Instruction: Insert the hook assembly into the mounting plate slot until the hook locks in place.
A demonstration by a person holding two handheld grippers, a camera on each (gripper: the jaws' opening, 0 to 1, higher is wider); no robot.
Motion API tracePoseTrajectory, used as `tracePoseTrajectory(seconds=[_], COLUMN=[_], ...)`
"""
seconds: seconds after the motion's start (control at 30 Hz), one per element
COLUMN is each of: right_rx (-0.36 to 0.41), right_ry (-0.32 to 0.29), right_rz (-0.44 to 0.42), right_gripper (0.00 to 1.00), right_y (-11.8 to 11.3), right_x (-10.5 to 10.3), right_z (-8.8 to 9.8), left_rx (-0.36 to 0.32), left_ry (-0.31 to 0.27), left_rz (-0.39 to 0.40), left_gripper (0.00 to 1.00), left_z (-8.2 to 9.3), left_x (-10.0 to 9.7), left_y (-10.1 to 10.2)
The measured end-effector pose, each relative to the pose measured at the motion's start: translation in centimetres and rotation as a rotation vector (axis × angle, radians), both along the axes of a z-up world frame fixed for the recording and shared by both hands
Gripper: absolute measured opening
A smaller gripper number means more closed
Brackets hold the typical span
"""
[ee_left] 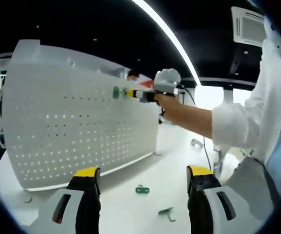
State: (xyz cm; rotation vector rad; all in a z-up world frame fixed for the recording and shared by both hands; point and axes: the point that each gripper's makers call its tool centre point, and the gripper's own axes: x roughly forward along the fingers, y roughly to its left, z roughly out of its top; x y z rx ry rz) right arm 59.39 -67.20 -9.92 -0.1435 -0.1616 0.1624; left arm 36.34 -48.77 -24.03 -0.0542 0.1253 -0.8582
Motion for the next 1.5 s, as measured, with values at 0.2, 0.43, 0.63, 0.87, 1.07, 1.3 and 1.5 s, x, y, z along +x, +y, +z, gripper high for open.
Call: tracePoseTrajectory(seconds=[0.2,0.43,0.63,0.87,1.07,1.3,1.5], right_rx=[-0.067,-0.070,-0.057,-0.047,-0.044,-0.045,-0.049], right_ry=[0.000,0.004,0.017,0.032,0.033,0.047,0.052], right_rz=[-0.035,-0.039,-0.025,-0.019,-0.016,0.005,0.035], right_gripper=[0.01,0.01,0.03,0.11,0.16,0.16,0.17], right_y=[0.3,0.2,0.3,0.2,-0.3,-0.5,-0.5], right_x=[-0.1,-0.1,-0.1,-0.3,-1.0,-2.0,-3.2], right_z=[-0.2,-0.2,-0.5,-0.9,-0.8,-1.2,-1.2], left_rx=[-0.003,-0.005,-0.007,-0.005,0.000,0.009,0.017], left_ry=[0.000,0.000,-0.001,-0.002,-0.003,0.000,0.000], left_rz=[0.001,0.003,0.002,0.002,-0.002,-0.010,-0.016], left_gripper=[0.73,0.73,0.73,0.73,0.73,0.73,0.72], left_z=[0.0,0.0,0.1,0.0,0.0,-0.2,-0.3], left_x=[0.0,0.1,0.1,0.1,0.0,0.0,-0.2], left_y=[0.1,0.2,0.2,0.2,0.1,-0.1,-0.3])
